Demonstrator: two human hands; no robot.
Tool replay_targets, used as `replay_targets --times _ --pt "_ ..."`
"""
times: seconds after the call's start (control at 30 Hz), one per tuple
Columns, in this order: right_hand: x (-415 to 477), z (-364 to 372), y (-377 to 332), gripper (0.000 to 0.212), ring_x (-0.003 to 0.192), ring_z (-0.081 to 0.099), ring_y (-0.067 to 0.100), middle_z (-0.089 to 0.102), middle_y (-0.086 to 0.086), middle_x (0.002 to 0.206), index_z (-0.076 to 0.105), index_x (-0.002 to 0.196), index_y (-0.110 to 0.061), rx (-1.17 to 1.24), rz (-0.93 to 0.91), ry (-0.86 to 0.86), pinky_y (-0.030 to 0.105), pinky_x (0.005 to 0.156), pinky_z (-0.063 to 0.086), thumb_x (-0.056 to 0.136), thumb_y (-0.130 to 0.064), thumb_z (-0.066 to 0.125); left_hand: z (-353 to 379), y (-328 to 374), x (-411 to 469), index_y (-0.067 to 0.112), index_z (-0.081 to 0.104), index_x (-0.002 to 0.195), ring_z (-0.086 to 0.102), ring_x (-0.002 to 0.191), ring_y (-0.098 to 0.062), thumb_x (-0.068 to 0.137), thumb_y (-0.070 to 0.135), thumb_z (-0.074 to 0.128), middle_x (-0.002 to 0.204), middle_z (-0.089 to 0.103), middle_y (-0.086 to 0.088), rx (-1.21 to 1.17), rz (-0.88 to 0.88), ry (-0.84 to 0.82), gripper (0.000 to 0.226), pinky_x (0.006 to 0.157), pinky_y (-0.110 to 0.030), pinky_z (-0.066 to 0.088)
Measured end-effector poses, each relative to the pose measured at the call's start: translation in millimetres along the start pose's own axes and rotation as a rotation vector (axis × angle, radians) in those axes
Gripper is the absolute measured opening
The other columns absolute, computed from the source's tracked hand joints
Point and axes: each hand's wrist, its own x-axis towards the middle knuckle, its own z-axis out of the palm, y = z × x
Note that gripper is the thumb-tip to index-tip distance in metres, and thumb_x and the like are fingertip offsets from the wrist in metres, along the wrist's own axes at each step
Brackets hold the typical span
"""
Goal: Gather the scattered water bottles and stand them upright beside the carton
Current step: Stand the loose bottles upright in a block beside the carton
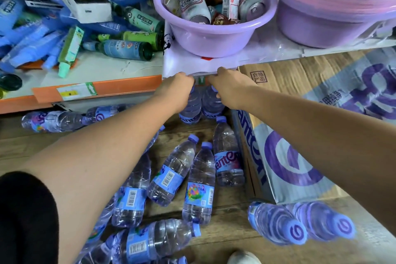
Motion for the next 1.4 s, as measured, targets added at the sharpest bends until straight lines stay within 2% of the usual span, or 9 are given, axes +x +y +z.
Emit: replay_targets --times 0.2,0.5,0.63,0.73,0.87,1.13,1.23,1.3,1.4 --pt "2.1 -8.6 -4.0 0.024 0.102 0.057 0.038 0.049 0.017 0.117 0.056 0.111 -0.007 0.029 0.015 -0.030 0.032 0.069 0.040 0.087 -0.002 0.055 -0.8 4.2 -2.9 0.004 0.046 0.120 0.059 0.099 -0.041 0.087 0.004 0.059 0.115 0.050 -0.019 -0.013 -0.035 -0.020 0.036 0.073 -0.040 0.046" --pt "4.6 -8.1 -3.2 0.024 0.100 0.056 0.037 0.049 0.017 0.116 0.056 0.111 -0.007 0.029 0.001 -0.081 0.031 0.070 0.038 0.088 -0.002 0.052 -2.2 7.2 -8.3 0.000 0.047 0.114 0.059 0.097 -0.042 0.087 0.012 0.060 0.111 0.058 -0.023 -0.132 -0.039 0.050 0.031 0.068 -0.037 0.040" --pt "14.3 -5.5 7.9 0.027 0.084 0.050 0.031 0.038 0.004 0.080 0.042 0.066 -0.018 0.049 0.011 -0.125 0.028 0.059 0.037 0.083 -0.001 0.053 -3.6 7.0 -8.5 -0.001 0.048 0.113 0.058 0.099 -0.041 0.087 0.012 0.062 0.112 0.058 -0.023 -0.174 -0.030 0.041 0.032 0.072 -0.038 0.044" --pt "18.5 -5.8 9.8 0.040 0.080 0.046 0.028 0.028 -0.001 0.069 0.029 0.059 -0.022 0.045 -0.010 -0.150 0.026 0.054 0.034 0.083 -0.001 0.053 -6.8 3.7 -7.4 0.001 0.052 0.112 0.056 0.095 -0.035 0.085 0.012 0.065 0.112 0.058 -0.021 -0.266 -0.034 0.006 0.032 0.073 -0.035 0.044" --pt "23.7 -10.9 9.5 0.020 0.080 0.045 0.027 0.033 0.001 0.066 0.043 0.070 -0.012 -0.053 -0.026 -0.179 0.029 0.057 0.035 0.087 -0.004 0.050 -7.2 2.5 -4.9 0.003 0.054 0.113 0.057 0.101 -0.036 0.085 0.011 0.065 0.112 0.059 -0.020 -0.297 -0.010 -0.008 0.031 0.078 -0.038 0.048" --pt "15.4 -14.2 14.9 0.021 0.071 0.040 0.025 0.029 -0.002 0.066 0.041 0.075 -0.015 -0.022 -0.036 -0.150 0.029 0.048 0.027 0.089 -0.001 0.048 -2.6 3.1 -2.0 0.005 0.055 0.117 0.055 0.107 -0.035 0.084 0.014 0.066 0.117 0.059 -0.019 -0.309 -0.003 0.021 0.036 0.083 -0.036 0.047" --pt "9.5 -12.6 11.4 0.024 0.076 0.042 0.027 0.039 0.003 0.075 0.038 0.072 -0.015 0.012 -0.019 -0.126 0.030 0.057 0.035 0.087 0.001 0.048 -2.4 3.6 -1.4 0.008 0.054 0.122 0.055 0.110 -0.035 0.084 0.014 0.068 0.119 0.059 -0.019 -0.310 -0.008 0.019 0.041 0.084 -0.034 0.046" --pt "4.1 -11.9 7.2 0.013 0.087 0.049 0.033 0.049 0.014 0.098 0.047 0.092 -0.011 -0.011 0.001 -0.086 0.033 0.067 0.036 0.086 0.001 0.048 -0.8 5.0 -0.3 0.009 0.057 0.115 0.057 0.105 -0.034 0.083 0.013 0.066 0.111 0.061 -0.018 -0.302 -0.020 0.010 0.033 0.079 -0.033 0.045" --pt "-0.5 -5.2 3.6 0.039 0.111 0.050 0.037 0.049 0.019 0.120 0.044 0.125 -0.006 -0.049 0.023 -0.026 0.036 0.073 0.035 0.087 0.001 0.049 0.8 7.5 -0.1 0.010 0.056 0.108 0.058 0.093 -0.034 0.084 0.009 0.061 0.094 0.054 -0.013 -0.292 -0.068 0.007 0.024 0.068 -0.030 0.038"
